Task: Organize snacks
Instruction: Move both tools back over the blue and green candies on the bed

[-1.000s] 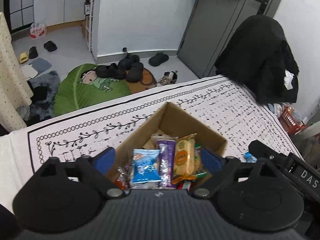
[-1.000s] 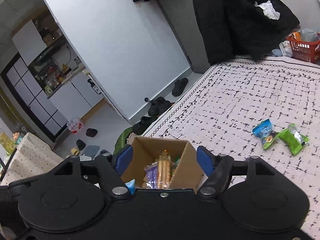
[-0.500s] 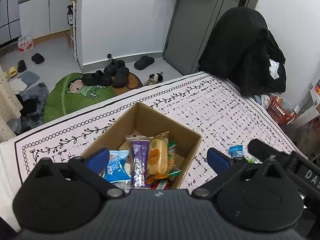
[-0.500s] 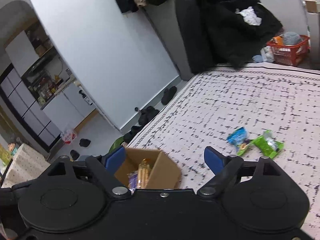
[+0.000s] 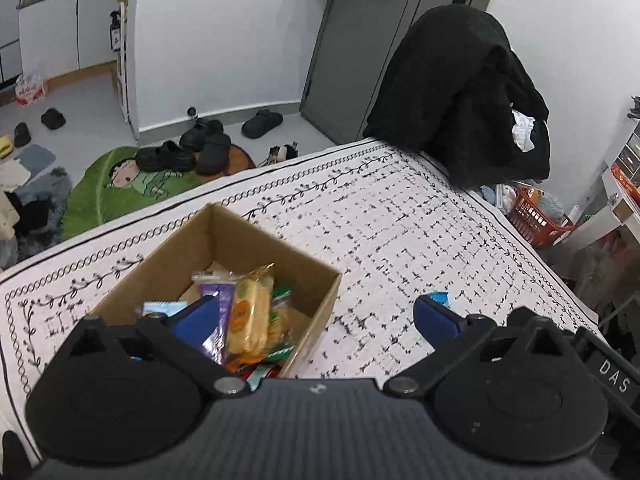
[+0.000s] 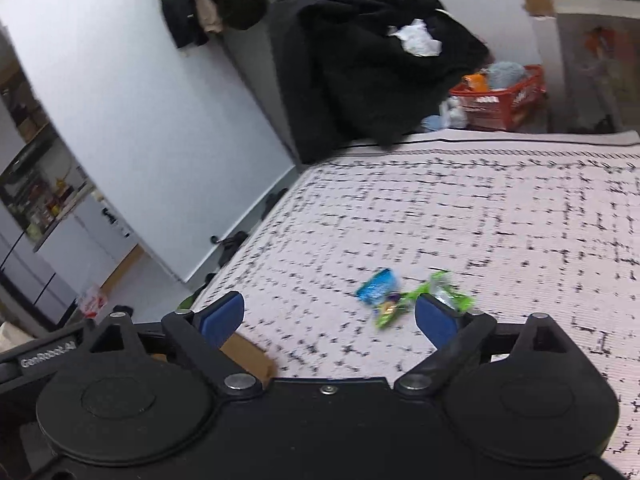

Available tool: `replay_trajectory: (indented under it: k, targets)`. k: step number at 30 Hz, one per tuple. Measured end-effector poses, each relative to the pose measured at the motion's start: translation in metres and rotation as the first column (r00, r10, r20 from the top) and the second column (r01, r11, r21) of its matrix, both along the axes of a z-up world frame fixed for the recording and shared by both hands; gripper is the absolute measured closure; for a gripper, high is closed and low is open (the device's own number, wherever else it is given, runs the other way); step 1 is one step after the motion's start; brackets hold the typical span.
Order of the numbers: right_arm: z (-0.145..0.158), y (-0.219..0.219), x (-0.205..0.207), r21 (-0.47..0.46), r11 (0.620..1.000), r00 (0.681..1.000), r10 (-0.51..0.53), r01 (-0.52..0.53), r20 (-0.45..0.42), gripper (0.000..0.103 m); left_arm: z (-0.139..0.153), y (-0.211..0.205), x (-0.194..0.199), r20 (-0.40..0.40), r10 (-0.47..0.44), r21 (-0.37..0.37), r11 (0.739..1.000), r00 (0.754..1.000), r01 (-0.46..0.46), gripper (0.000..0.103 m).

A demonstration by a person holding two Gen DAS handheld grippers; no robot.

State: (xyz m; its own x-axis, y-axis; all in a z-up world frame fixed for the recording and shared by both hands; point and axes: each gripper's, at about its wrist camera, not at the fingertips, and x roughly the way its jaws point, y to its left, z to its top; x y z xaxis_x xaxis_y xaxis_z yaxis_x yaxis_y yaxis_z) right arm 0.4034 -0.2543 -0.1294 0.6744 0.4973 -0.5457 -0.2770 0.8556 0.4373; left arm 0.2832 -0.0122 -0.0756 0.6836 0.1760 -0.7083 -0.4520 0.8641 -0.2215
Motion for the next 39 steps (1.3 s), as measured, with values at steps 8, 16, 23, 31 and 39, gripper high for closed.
replay_trajectory:
  k: [8,16,23,31,39]
  targets:
    - [-0.006,-0.025,0.011,0.011,0.997,0.997,-0.077,0.077,-0.002,0.011,0.0,-0.017,0.021,0.028,-0.048,0.017,0.999,0.998,0.048,0.001]
    - [-0.019,-0.042,0.028,0.011,0.992,0.99,-0.129,0.13,-0.048,0.017,-0.01,-0.039,0.048,0.051,-0.116,-0.022,0.993,0.992,0.117,0.005]
    - [-0.048,-0.039,0.046,-0.018,0.992,0.984,-0.123,0.122,-0.126,0.023,-0.032,-0.053,0.076,0.032,-0.142,-0.077,0.987,0.989,0.144,0.014]
    - [-0.069,-0.033,0.065,-0.046,0.991,0.975,-0.134,0.128,-0.179,0.03,-0.068,-0.061,0.11,-0.015,-0.155,-0.134,0.979,0.988,0.152,0.027]
    - [-0.089,-0.032,0.08,-0.059,0.989,0.966,-0.145,0.135,-0.214,0.03,-0.098,-0.066,0.14,-0.063,-0.157,-0.173,0.974,0.986,0.144,0.029]
